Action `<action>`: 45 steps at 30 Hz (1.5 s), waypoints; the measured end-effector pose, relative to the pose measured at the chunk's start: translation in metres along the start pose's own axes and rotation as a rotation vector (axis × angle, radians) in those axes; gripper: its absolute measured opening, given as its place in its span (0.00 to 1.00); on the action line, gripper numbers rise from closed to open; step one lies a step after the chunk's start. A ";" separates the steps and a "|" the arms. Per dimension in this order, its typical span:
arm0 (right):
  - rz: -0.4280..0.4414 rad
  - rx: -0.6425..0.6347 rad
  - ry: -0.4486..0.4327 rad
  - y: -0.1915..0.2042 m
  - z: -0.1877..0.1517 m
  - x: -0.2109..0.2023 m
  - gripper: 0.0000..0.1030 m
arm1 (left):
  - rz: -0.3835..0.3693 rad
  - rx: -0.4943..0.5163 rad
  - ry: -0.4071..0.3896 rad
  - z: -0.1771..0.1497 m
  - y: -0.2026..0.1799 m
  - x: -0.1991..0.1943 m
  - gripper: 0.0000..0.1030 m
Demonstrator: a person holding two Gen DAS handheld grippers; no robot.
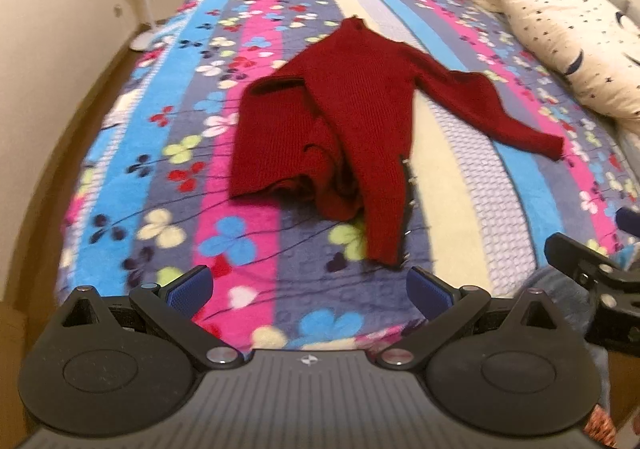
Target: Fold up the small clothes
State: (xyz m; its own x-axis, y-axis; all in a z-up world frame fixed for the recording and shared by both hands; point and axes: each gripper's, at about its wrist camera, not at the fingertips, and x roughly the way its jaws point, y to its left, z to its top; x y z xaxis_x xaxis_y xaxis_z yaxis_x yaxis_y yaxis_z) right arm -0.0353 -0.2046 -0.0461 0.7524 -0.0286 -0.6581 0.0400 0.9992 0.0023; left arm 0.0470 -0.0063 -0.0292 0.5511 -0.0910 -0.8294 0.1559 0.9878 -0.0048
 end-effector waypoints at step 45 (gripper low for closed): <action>0.345 0.656 0.399 -0.047 0.009 0.331 0.12 | -0.102 -0.334 0.270 0.087 0.163 0.301 1.00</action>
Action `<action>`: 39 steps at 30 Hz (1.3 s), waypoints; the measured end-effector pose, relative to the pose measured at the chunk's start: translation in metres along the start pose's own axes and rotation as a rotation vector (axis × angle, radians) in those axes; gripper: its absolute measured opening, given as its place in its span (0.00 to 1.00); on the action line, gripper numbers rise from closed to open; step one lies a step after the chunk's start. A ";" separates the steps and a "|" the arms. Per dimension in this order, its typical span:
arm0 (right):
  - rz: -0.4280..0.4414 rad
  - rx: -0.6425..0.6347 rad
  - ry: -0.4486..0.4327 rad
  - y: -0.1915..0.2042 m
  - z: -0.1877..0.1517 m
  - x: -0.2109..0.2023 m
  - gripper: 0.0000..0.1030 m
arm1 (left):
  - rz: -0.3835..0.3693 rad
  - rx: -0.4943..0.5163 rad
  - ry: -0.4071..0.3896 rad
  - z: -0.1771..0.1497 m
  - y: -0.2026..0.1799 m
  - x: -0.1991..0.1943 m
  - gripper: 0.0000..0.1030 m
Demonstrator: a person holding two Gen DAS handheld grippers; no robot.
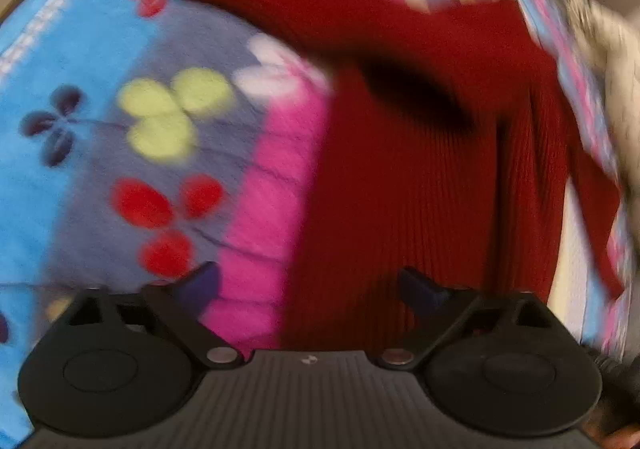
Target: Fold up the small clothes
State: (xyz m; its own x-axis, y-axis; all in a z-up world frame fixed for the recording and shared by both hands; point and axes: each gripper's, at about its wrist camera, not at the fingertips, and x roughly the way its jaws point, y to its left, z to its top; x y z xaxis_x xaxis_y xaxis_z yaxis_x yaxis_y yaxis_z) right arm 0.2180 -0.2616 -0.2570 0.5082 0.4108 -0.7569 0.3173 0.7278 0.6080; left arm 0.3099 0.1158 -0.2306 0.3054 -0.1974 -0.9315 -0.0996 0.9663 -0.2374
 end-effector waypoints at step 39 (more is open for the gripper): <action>-0.553 -0.431 -0.121 -0.107 -0.075 -0.123 0.76 | 0.187 0.436 -0.028 -0.182 -0.049 -0.051 0.86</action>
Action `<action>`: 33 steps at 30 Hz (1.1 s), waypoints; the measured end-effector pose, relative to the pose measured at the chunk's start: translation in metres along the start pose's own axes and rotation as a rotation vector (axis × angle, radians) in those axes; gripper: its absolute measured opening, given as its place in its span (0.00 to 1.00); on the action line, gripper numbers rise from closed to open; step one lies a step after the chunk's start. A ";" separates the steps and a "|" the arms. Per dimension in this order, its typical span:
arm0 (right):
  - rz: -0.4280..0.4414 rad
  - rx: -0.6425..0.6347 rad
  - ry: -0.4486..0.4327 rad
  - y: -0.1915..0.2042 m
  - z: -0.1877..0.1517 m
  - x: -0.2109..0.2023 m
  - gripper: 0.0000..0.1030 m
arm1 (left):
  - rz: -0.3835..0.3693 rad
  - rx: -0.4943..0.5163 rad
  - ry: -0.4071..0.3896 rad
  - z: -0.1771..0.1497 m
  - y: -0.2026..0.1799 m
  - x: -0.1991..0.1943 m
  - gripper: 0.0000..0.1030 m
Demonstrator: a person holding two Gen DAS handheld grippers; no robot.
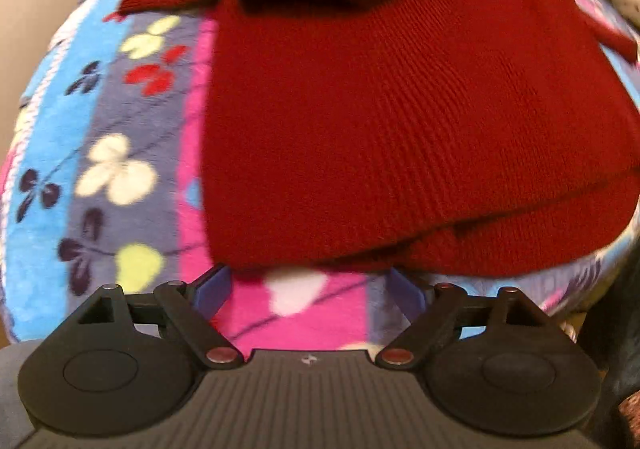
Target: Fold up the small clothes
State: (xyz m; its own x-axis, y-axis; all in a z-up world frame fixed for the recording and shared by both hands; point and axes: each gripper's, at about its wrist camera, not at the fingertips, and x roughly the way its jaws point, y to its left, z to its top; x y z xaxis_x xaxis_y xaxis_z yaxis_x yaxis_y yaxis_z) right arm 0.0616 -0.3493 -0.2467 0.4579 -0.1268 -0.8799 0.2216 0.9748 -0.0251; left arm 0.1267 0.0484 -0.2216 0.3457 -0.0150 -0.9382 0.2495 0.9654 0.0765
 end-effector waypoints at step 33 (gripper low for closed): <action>0.182 0.215 -0.071 -0.042 0.042 -0.001 0.75 | 0.033 -0.245 -0.006 0.023 0.063 0.012 0.88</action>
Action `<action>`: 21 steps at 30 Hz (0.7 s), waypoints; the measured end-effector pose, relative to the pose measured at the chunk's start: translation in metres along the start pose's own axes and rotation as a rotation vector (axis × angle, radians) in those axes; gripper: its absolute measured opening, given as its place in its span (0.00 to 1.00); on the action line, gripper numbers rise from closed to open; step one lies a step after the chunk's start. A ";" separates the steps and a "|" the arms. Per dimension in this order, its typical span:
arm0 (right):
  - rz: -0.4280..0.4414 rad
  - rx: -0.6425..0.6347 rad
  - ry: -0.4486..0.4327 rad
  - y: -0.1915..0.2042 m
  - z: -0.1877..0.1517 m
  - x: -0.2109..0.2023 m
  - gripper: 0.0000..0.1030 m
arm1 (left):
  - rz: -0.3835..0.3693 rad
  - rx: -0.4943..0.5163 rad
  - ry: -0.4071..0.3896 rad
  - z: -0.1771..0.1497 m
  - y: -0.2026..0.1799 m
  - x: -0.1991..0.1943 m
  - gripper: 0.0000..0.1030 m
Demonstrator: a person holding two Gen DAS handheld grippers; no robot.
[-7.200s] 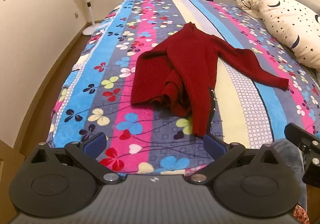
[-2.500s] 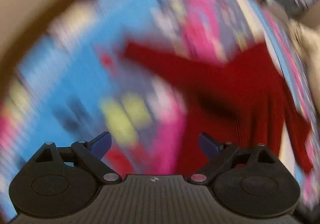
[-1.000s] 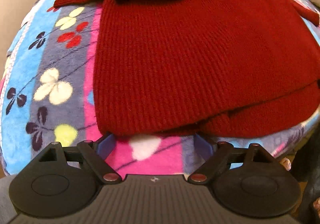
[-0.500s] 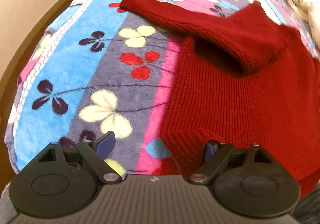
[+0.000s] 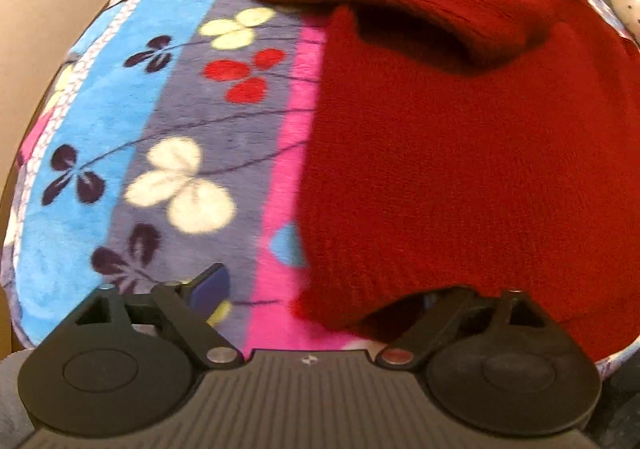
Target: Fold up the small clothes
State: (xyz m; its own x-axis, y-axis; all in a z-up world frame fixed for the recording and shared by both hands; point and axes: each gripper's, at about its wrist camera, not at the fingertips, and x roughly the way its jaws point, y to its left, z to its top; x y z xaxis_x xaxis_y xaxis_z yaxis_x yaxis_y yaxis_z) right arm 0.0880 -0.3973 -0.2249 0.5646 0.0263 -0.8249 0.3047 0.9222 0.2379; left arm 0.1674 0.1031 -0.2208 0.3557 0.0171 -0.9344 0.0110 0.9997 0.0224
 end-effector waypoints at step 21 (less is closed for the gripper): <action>-0.235 -0.360 -0.025 0.005 -0.029 0.012 0.77 | 0.037 -0.093 0.026 0.017 0.013 0.004 0.87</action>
State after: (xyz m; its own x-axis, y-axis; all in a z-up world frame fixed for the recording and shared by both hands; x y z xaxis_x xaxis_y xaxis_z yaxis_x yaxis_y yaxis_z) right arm 0.0741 -0.3811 -0.2490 0.5319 -0.2060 -0.8214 0.1429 0.9779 -0.1527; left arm 0.1850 0.1162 -0.2176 0.3298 0.0529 -0.9426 -0.0886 0.9958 0.0249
